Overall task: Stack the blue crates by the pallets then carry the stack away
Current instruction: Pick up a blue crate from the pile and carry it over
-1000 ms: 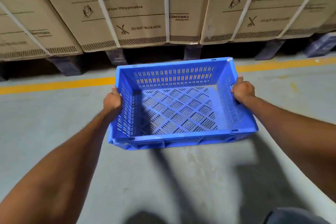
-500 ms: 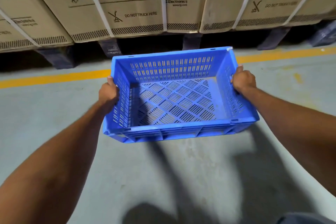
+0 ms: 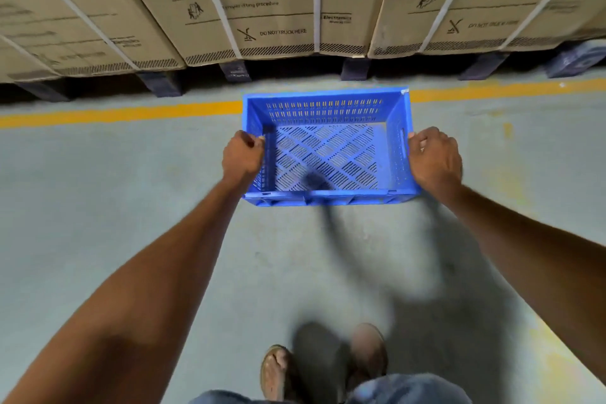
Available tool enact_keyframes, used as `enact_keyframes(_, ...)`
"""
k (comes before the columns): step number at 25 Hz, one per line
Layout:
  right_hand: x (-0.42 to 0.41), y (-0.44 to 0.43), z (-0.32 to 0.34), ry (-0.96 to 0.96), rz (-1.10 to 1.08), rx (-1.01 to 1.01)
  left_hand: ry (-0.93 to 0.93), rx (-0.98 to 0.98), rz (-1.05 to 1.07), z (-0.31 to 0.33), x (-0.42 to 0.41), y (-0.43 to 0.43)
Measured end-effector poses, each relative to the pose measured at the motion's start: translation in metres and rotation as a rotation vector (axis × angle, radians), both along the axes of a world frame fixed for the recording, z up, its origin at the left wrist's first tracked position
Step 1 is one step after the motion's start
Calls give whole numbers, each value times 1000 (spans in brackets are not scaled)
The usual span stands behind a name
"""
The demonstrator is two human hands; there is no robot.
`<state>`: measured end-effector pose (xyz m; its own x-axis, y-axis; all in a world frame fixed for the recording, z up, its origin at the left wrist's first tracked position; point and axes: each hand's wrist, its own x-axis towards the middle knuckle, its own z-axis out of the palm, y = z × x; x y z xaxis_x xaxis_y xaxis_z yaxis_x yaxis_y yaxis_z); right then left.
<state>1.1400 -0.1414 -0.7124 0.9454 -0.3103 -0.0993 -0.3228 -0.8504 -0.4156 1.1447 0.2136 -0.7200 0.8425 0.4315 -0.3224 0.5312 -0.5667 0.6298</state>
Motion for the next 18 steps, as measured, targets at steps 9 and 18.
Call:
enact_keyframes(9,-126,23,274,49,165,189,-51,-141,-24,295,-142,-63)
enact_keyframes(18,-331,40,476,-162,328,127,-327,51,-358,485,-343,-103)
